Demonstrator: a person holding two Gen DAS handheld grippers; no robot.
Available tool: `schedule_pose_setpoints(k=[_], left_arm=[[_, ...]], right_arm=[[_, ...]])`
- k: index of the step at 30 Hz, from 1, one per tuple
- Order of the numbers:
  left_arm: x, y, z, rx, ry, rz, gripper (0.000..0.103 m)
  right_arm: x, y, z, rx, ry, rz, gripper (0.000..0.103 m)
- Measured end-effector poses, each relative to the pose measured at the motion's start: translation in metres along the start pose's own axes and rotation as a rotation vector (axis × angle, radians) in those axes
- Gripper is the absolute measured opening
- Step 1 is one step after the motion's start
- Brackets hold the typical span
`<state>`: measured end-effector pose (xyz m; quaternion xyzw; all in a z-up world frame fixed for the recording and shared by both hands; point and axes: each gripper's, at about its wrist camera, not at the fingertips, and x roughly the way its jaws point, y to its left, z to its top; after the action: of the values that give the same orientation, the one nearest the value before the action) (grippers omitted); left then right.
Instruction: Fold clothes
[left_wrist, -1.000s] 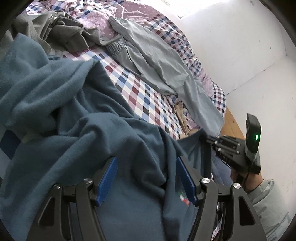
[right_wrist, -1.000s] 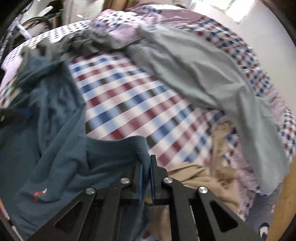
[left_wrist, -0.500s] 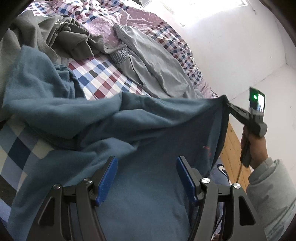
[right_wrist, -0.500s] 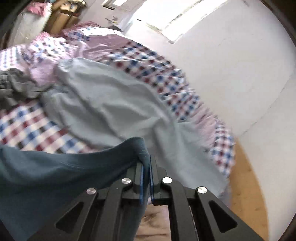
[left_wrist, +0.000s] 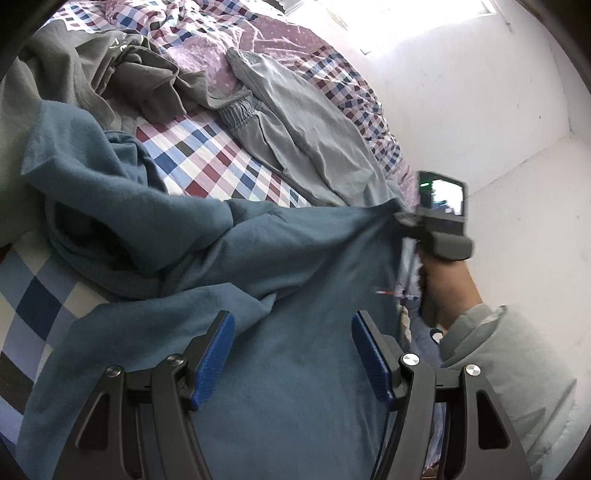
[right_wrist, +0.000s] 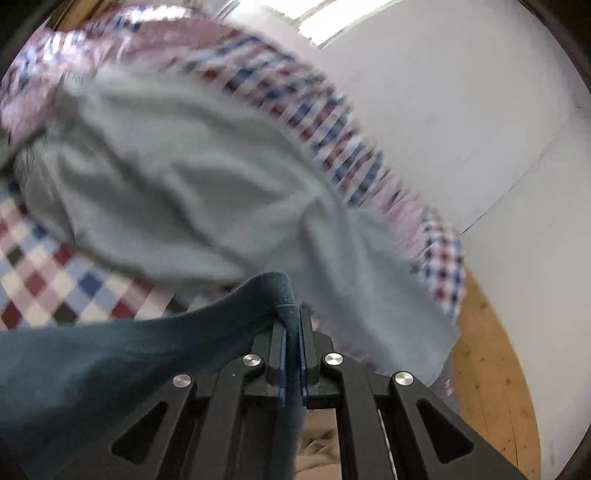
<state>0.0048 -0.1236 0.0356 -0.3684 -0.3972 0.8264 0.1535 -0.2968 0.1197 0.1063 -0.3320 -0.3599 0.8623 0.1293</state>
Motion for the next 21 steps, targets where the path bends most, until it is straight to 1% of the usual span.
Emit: schedule_pose_setpoints(k=[1, 3, 4, 5, 6, 7, 8, 11, 15, 17, 19, 21], left_arm=[[0.001, 0.0, 0.0, 0.003, 0.006, 0.001, 0.07], [0.004, 0.0, -0.001, 0.009, 0.016, 0.005, 0.07], [0.005, -0.001, -0.002, 0.015, 0.021, 0.008, 0.07], [0.006, -0.003, -0.002, 0.021, 0.027, 0.01, 0.07], [0.008, -0.004, -0.003, 0.028, 0.032, 0.013, 0.07], [0.008, -0.006, -0.004, 0.036, 0.034, 0.016, 0.07], [0.009, -0.007, -0.004, 0.045, 0.036, 0.019, 0.07], [0.011, -0.009, -0.006, 0.062, 0.041, 0.024, 0.07], [0.014, -0.012, -0.009, 0.085, 0.046, 0.031, 0.07], [0.013, -0.014, -0.01, 0.092, 0.051, 0.013, 0.07], [0.013, -0.017, -0.013, 0.1, 0.056, -0.016, 0.07], [0.013, -0.023, -0.015, 0.109, 0.063, -0.05, 0.07]], right_arm=[[0.006, 0.008, -0.005, -0.011, 0.025, 0.024, 0.005], [0.009, 0.016, -0.015, -0.012, 0.052, 0.077, 0.014], [0.009, 0.019, -0.02, -0.009, 0.063, 0.103, 0.026], [0.005, 0.017, -0.024, 0.014, 0.059, 0.125, 0.044], [-0.004, 0.01, -0.029, 0.051, 0.041, 0.147, 0.051], [-0.011, 0.004, -0.033, 0.072, 0.028, 0.161, 0.06], [-0.022, -0.006, -0.039, 0.106, 0.01, 0.181, 0.065], [-0.061, -0.044, -0.062, 0.216, -0.05, 0.242, 0.073], [-0.1, -0.1, -0.107, 0.356, -0.086, 0.301, 0.076], [-0.113, -0.122, -0.139, 0.415, -0.064, 0.321, 0.076], [-0.124, -0.141, -0.181, 0.478, -0.029, 0.353, 0.076], [-0.131, -0.149, -0.215, 0.545, 0.0, 0.383, 0.076]])
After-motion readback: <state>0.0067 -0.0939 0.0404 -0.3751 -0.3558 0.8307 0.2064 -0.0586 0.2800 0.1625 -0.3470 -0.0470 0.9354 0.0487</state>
